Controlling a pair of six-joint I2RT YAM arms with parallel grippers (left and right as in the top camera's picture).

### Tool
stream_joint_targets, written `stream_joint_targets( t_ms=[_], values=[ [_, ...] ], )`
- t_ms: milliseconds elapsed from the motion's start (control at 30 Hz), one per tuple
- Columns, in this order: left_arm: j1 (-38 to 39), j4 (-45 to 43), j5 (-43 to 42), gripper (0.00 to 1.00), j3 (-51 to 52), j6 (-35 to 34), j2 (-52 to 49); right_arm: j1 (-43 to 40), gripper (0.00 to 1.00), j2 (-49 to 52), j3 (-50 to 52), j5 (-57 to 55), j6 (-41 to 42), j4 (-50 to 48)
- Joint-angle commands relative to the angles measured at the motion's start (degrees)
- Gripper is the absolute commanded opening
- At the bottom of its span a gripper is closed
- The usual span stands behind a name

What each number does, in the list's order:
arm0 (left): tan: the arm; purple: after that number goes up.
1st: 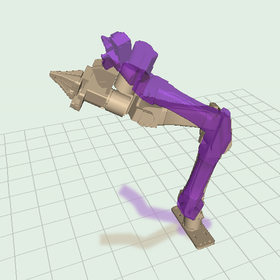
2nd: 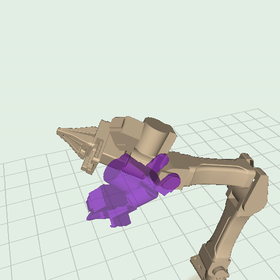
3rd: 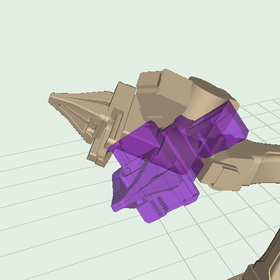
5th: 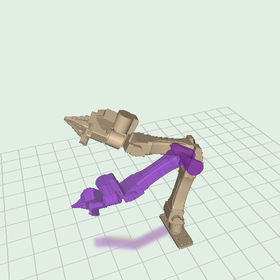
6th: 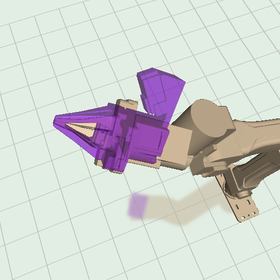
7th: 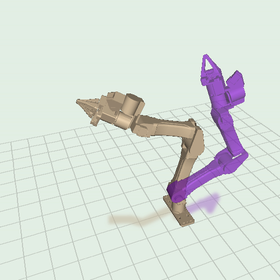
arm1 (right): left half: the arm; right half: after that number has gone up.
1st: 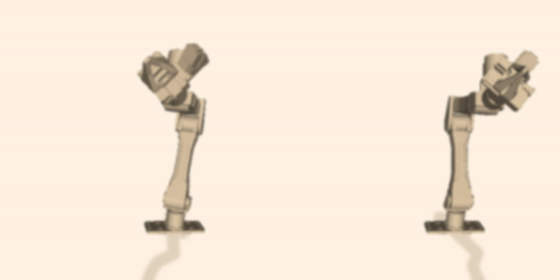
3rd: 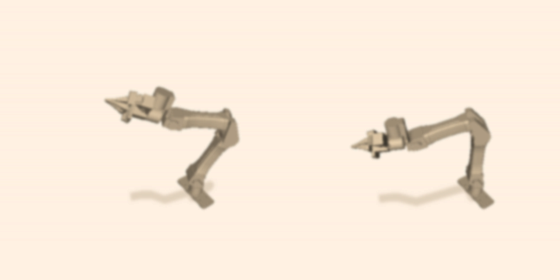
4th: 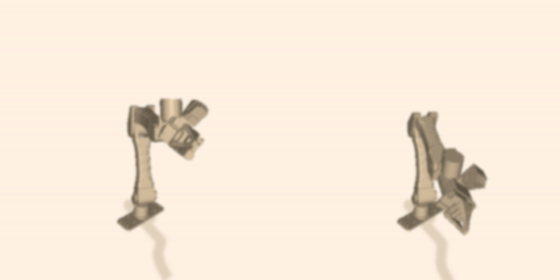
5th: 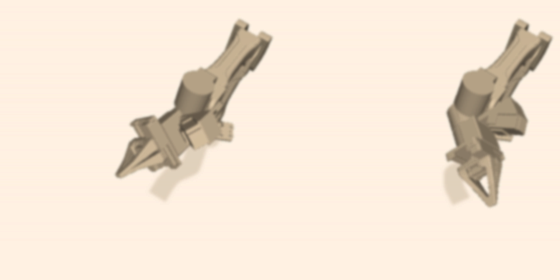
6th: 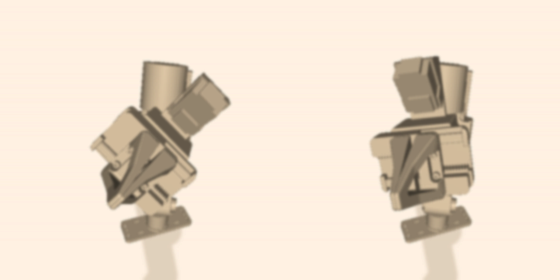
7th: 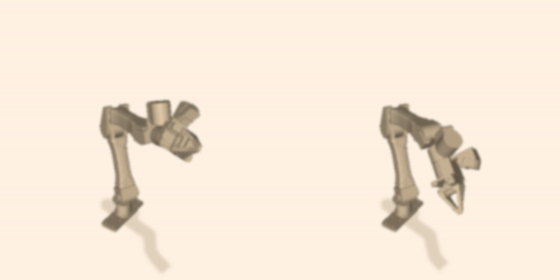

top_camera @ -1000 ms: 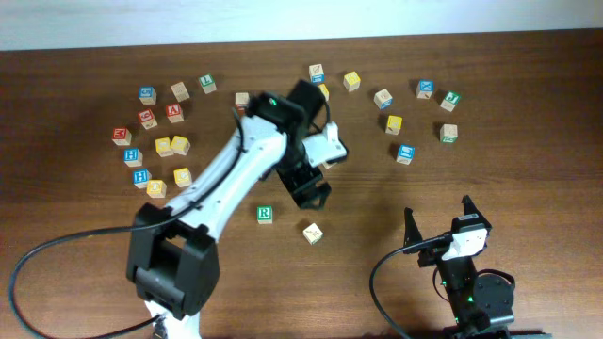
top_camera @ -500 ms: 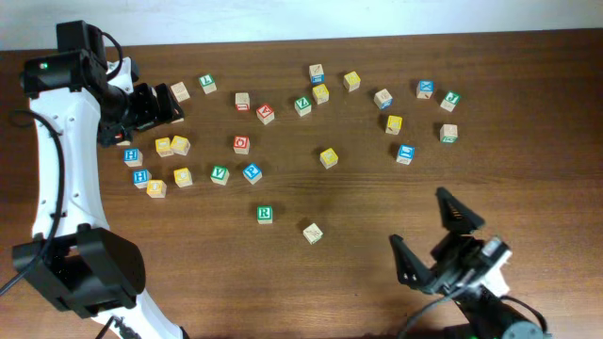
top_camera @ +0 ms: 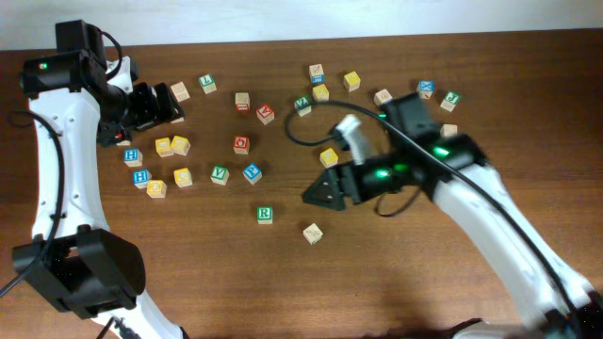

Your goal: Spell out RSS

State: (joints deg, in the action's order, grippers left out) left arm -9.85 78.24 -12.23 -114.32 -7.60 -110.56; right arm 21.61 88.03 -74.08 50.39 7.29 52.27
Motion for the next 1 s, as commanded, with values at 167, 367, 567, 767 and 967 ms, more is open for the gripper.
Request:
stream_joint_targets(
  t_ms=[167,367,567,767,967],
  values=[
    [-0.4,-0.1,-0.4,0.99,-0.8,-0.5,1.2,15.1,0.74,13.6,-0.3,-39.0,37.0,5.6],
    [-0.4,-0.1,-0.4,0.99,-0.8,-0.5,1.2,18.9,0.72,13.6,6.1,-40.8,51.4,-6.4],
    [-0.4,-0.1,-0.4,0.99,-0.8,-0.5,1.2,20.1,0.63,13.7,11.4,-44.5,58.1,-10.6],
    [-0.4,-0.1,-0.4,0.99,-0.8,-0.5,1.2,20.0,0.45,16.8,12.6,-45.0,57.9,-14.8],
    [-0.4,-0.1,-0.4,0.99,-0.8,-0.5,1.2,19.2,0.22,17.0,11.2,-41.2,48.4,-17.8]
  ],
)
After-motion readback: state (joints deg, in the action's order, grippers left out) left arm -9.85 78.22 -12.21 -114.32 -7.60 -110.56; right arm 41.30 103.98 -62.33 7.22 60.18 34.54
